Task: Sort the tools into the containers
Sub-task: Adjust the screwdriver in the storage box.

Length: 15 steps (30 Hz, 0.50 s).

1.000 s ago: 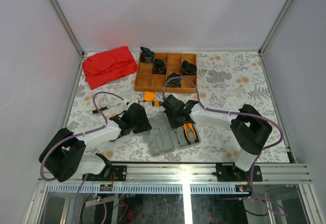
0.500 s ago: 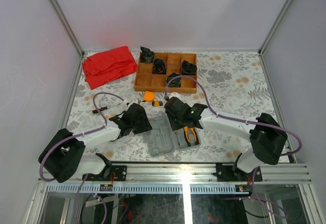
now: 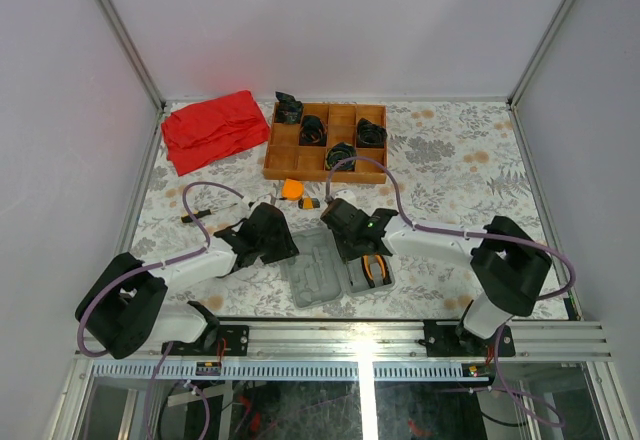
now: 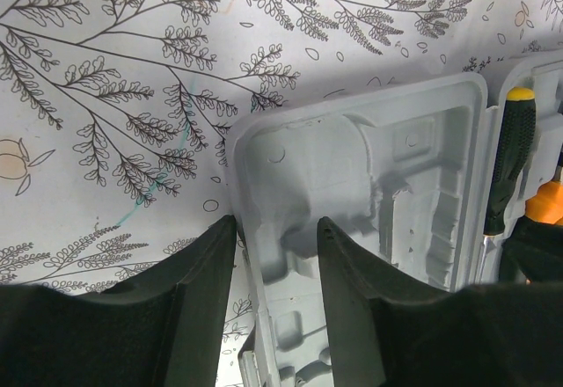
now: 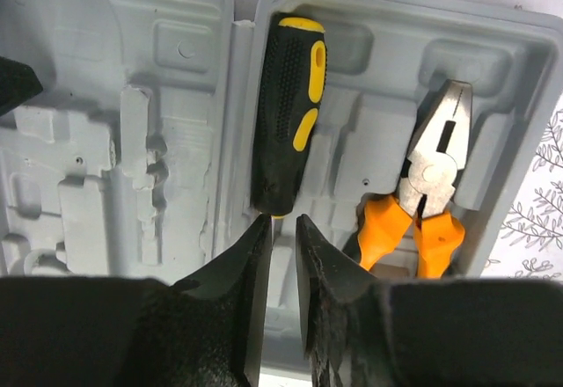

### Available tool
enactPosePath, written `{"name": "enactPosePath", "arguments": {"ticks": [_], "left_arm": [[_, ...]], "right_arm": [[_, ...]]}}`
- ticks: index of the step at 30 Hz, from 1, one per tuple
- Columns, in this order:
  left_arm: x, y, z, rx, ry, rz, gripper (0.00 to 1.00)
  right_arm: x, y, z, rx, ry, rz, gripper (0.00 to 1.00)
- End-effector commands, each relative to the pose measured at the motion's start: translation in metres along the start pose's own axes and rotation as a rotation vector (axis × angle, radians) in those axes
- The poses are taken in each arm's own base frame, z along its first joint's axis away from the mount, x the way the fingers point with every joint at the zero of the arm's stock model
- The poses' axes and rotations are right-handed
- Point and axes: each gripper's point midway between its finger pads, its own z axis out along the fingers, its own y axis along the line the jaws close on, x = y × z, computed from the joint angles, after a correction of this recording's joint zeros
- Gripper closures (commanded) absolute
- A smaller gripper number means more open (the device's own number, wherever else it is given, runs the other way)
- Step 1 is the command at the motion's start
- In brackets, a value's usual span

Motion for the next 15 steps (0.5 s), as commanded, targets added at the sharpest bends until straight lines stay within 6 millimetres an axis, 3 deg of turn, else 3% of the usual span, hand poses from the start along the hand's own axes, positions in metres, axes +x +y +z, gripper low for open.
{"name": "enactPosePath", "arguments": {"ticks": [1, 11, 15], "left_arm": [[-0.001, -0.004, -0.002, 0.028, -0.010, 0.004, 0.59], [0.001, -0.003, -0.002, 0.029, -0.008, 0.004, 0.59], [0.001, -0.005, -0.002, 0.038, -0.005, 0.007, 0.60]], "right_arm": [[-0.012, 0.010, 0.006, -0.032, -0.041, 0.034, 0.76], [-0.013, 0.005, 0.010, -0.009, -0.040, 0.044, 0.79], [-0.003, 0.003, 0.023, 0.006, 0.008, 0.039, 0.80]]}}
